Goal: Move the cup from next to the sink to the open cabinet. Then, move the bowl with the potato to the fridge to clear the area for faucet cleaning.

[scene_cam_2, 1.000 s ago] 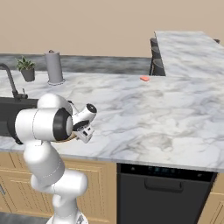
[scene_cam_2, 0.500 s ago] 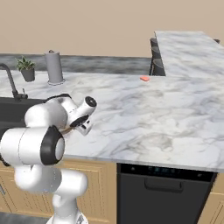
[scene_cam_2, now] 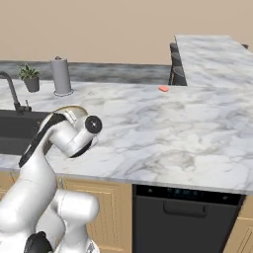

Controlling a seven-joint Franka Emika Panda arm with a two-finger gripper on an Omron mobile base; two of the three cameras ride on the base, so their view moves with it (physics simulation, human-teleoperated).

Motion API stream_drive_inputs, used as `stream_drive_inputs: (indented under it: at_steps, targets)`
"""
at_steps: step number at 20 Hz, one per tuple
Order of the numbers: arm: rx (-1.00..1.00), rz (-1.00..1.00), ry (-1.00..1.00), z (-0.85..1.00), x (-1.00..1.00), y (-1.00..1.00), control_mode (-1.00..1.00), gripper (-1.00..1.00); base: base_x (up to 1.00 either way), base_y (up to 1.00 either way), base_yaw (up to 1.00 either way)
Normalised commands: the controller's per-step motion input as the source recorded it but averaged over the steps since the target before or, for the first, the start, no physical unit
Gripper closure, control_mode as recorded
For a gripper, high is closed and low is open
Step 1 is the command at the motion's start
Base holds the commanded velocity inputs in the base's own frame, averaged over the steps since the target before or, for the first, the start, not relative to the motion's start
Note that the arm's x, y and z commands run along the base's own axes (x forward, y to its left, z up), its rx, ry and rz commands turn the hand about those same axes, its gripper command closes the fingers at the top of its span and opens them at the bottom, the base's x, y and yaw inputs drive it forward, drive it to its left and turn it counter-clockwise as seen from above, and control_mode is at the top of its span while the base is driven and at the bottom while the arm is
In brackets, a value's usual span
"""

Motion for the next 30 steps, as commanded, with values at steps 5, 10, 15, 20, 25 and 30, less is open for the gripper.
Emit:
stream_drive_inputs:
  at_steps: [5,10,15,20,25,30]
  targets:
    - [0.19,-0.31,-0.08,0.49,-0.60,-0.06,1.00,1.00,-0.40,0.00,-0.26]
    - [0.00,0.00,0.00,0.00,0.00,0.00,1.00,1.00,-0.90,0.03,-0.82]
    - [0.00,0.00,0.00,0.00,0.00,0.00,1.00,1.00,-0.59,0.00,-0.92]
    - [0.00,0.00,0.00,0.00,0.00,0.00,1.00,1.00,-0.38,0.00,-0.97]
    - [0.00,0.00,0.00,0.00,0.00,0.00,1.00,1.00,-0.22,0.00,-1.00]
    - [0.00,0.00,0.00,0.00,0.00,0.00,1.00,1.00,0.05,0.00,-0.97]
